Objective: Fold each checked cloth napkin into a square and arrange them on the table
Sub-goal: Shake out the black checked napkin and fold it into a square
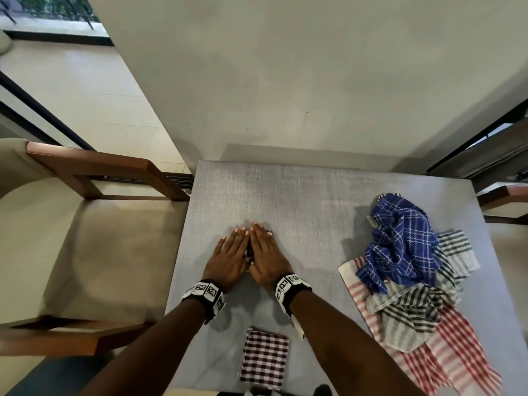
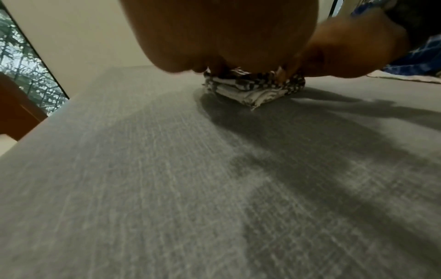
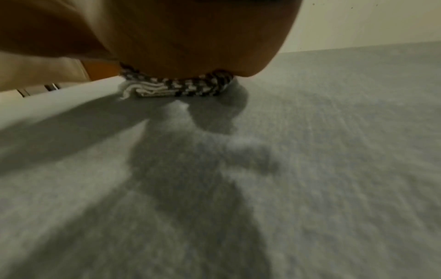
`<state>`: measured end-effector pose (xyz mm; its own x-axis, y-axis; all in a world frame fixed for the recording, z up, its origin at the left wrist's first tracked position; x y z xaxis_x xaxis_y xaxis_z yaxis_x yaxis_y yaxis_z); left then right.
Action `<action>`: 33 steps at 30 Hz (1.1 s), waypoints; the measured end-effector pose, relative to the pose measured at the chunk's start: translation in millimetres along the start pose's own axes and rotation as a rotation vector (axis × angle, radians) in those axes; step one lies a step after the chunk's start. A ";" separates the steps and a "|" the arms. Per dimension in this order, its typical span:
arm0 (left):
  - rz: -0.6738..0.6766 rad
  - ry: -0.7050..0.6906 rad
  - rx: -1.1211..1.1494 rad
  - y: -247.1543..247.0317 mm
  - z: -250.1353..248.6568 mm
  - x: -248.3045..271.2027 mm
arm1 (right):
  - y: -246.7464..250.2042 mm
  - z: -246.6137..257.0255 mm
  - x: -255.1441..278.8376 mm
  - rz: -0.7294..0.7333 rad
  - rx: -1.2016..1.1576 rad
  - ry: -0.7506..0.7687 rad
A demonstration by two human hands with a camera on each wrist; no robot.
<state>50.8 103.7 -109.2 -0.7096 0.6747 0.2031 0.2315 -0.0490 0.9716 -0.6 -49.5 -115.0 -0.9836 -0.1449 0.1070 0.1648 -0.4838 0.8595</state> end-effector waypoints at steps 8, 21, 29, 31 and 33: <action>0.110 -0.053 -0.064 -4.2 8.3 1.6 | -6.7 -4.8 12.4 0.025 0.115 -0.013; 0.133 -0.048 -0.010 0.1 7.9 -1.0 | 0.4 -30.4 32.8 -0.005 0.087 -0.164; 0.123 -0.051 -0.011 0.0 4.8 -1.3 | 19.5 -14.5 25.0 -0.037 0.082 -0.042; 0.119 -0.044 -0.036 2.1 2.8 -0.6 | 12.3 -1.3 18.8 -0.011 0.110 0.000; 0.123 -0.043 -0.057 2.5 2.6 -1.0 | 0.9 2.3 21.0 0.002 0.125 -0.048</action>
<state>53.8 104.8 -107.3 -0.6486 0.6919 0.3171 0.2763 -0.1742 0.9452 -21.3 -51.1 -110.8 -0.9862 -0.1029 0.1301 0.1594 -0.3716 0.9146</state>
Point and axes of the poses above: each hand's wrist, its own x-axis away from the middle knuckle, its own y-axis out of the back of the hand, z = x × y, the point moved 1 cm from there along -x, towards the middle knuckle, and after that the axes turned 2 degrees about -x, right-handed, at the moved point
